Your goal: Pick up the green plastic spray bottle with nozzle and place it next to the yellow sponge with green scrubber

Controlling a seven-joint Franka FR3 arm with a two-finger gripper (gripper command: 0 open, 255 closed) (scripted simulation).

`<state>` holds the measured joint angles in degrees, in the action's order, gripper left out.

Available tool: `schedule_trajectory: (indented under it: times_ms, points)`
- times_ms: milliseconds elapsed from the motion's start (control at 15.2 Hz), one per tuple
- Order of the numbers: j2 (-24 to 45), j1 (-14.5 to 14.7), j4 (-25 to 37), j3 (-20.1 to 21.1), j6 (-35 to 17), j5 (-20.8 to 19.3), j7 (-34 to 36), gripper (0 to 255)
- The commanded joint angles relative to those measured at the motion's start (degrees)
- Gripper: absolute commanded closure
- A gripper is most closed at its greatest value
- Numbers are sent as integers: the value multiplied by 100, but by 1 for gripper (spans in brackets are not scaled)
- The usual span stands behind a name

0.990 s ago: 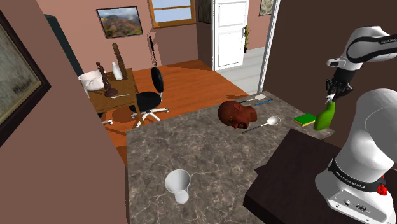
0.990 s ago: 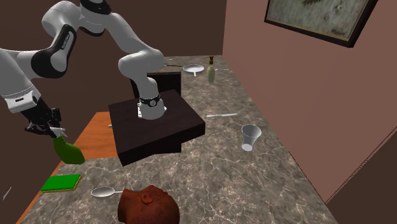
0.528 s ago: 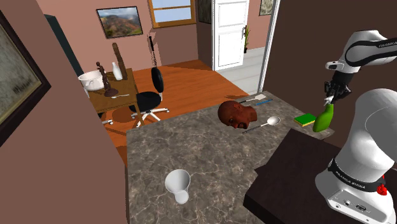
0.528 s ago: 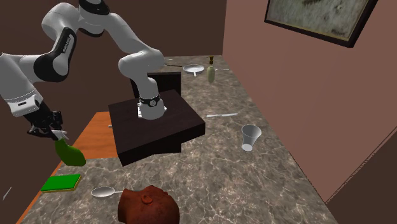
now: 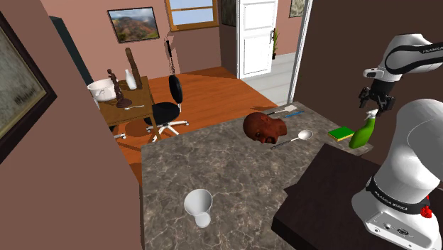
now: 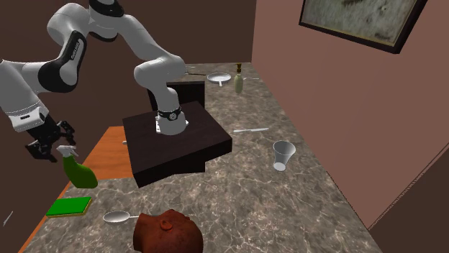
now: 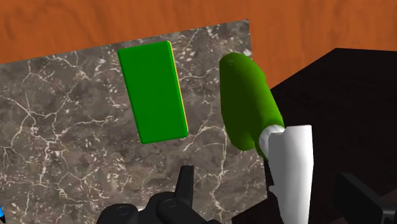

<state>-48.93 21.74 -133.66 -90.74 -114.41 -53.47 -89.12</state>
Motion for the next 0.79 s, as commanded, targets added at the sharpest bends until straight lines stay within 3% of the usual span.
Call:
schedule_trajectory:
  times_ms: [0,264,726]
  points:
    - [0,0,0,0,0,0,0,0]
    - [61,-306,264,699,556,461,-196,0]
    - [56,-305,265,699,559,457,-193,0]
